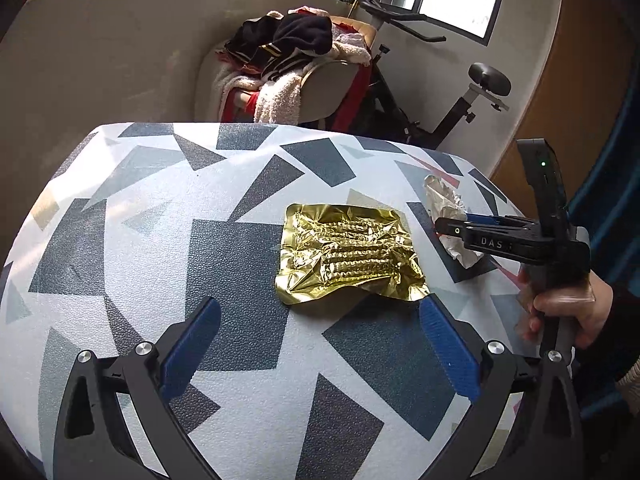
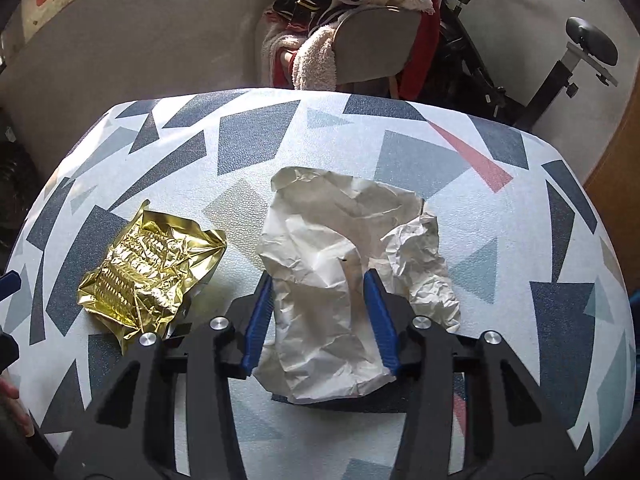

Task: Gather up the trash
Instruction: 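Grasp the crumpled white paper with the right gripper while the left moves to the gold wrapper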

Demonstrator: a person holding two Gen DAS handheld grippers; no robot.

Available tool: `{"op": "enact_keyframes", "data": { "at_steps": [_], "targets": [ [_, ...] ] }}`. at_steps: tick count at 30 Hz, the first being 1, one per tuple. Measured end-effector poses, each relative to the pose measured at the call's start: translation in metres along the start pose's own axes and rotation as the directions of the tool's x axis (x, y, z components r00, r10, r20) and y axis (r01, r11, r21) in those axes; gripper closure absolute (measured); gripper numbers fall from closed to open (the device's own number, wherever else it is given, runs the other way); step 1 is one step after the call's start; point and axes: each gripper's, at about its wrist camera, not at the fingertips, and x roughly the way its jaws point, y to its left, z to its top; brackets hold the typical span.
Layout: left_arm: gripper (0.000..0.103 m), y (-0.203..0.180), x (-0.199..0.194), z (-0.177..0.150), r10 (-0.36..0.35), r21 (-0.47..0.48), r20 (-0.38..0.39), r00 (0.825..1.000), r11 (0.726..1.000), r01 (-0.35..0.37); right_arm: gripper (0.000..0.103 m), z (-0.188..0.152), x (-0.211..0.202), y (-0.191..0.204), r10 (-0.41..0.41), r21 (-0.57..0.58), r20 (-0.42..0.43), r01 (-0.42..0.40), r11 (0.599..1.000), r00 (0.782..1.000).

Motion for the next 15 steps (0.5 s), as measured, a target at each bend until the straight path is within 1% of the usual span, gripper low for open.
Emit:
{"op": "enact_keyframes", "data": {
  "at_steps": [1, 2, 4, 6, 9, 10, 12, 15],
  "targets": [
    [0.006, -0.003, 0.005, 0.004, 0.001, 0.012, -0.008, 1.0, 1.0, -0.001, 0.07, -0.003, -0.004, 0.0, 0.012, -0.014, 0.011, -0.011, 1.0, 1.0],
    [0.006, -0.005, 0.011, 0.007, -0.004, 0.017, -0.018, 1.0, 1.0, 0.005, 0.073, -0.006, -0.008, 0.0, 0.011, -0.025, 0.019, -0.011, 1.0, 1.0],
    [0.006, -0.011, 0.023, 0.011, -0.015, 0.02, -0.04, 0.999, 1.0, 0.016, 0.075, -0.012, -0.017, -0.004, 0.026, -0.033, 0.048, -0.024, 0.999, 0.999],
    [0.006, -0.021, 0.037, 0.015, -0.026, 0.051, -0.068, 0.997, 0.998, 0.029, 0.076, -0.017, -0.025, -0.01, 0.033, -0.03, 0.07, -0.031, 0.999, 0.997],
    [0.006, -0.037, 0.057, 0.023, 0.006, 0.128, -0.089, 0.996, 0.992, 0.005, 0.076, -0.023, -0.031, -0.02, 0.049, -0.006, 0.079, -0.049, 0.999, 0.996],
    [0.006, -0.039, 0.064, 0.026, 0.018, 0.136, -0.095, 0.995, 0.991, -0.005, 0.076, -0.025, -0.032, -0.022, 0.052, 0.0, 0.08, -0.052, 0.999, 0.995],
    [0.006, -0.037, 0.074, 0.035, 0.029, 0.105, -0.108, 0.994, 0.994, -0.018, 0.076, -0.029, -0.035, -0.026, 0.054, 0.006, 0.083, -0.054, 0.999, 0.995],
    [0.006, -0.023, 0.083, 0.045, 0.012, -0.014, -0.134, 0.991, 1.0, -0.014, 0.076, -0.032, -0.04, -0.032, 0.06, 0.018, 0.094, -0.062, 0.998, 0.994]
  ]
}}
